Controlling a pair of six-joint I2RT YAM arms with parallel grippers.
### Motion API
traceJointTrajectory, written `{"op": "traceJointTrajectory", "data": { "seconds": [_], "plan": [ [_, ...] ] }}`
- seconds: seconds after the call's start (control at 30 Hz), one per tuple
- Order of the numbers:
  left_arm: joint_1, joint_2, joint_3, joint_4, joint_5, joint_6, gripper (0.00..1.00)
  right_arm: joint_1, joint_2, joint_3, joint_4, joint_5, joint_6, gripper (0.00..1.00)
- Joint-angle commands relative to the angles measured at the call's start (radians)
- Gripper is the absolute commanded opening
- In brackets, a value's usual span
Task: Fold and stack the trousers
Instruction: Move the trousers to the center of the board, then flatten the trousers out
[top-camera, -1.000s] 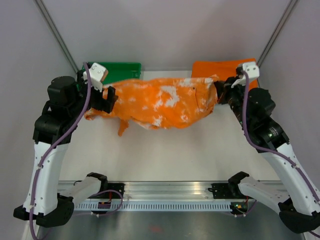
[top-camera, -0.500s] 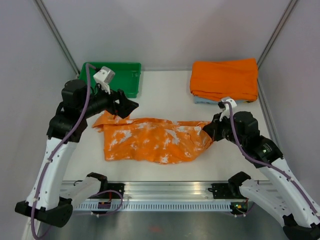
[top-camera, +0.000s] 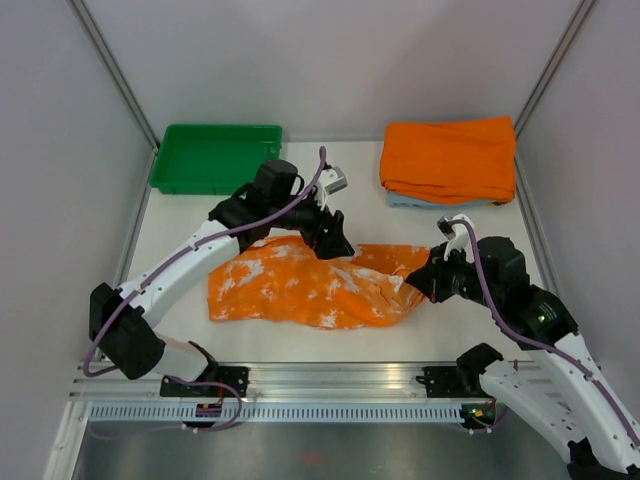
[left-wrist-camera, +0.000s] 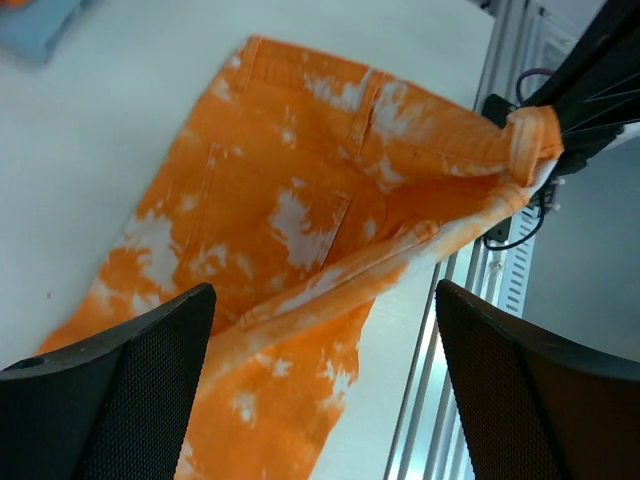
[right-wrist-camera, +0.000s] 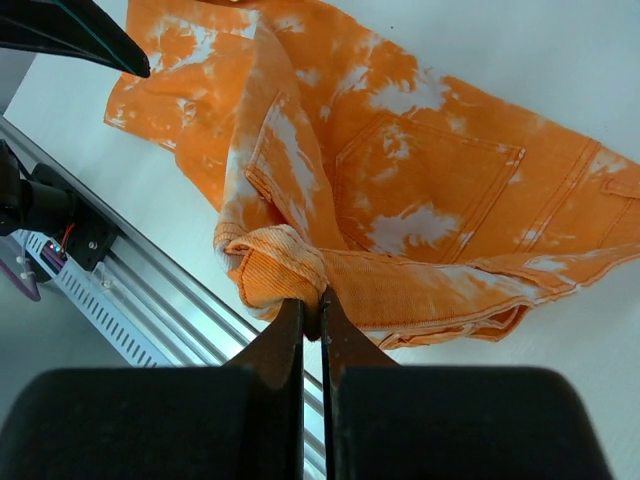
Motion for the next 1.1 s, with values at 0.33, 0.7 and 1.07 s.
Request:
{"op": "traceJointTrajectory", "data": {
  "seconds": [0.33,0.7,1.07],
  "plan": [
    [-0.141,0.158,0.058,0.029,0.193,0.298,0.84,-0.001,-0.007,0.013,-0.032,0.084,0.048,0.0],
    [-0.193,0.279,0.072,0.023,0.186,0.347,0.65,-0.001,0.013,0.006,0.038,0.031,0.101,0.0],
    [-0.353,0.122,-0.052,0.04,0.05,0.201,0.02,-0.001,0.109,0.087,-0.189,0.468,0.373,0.89]
  ]
}}
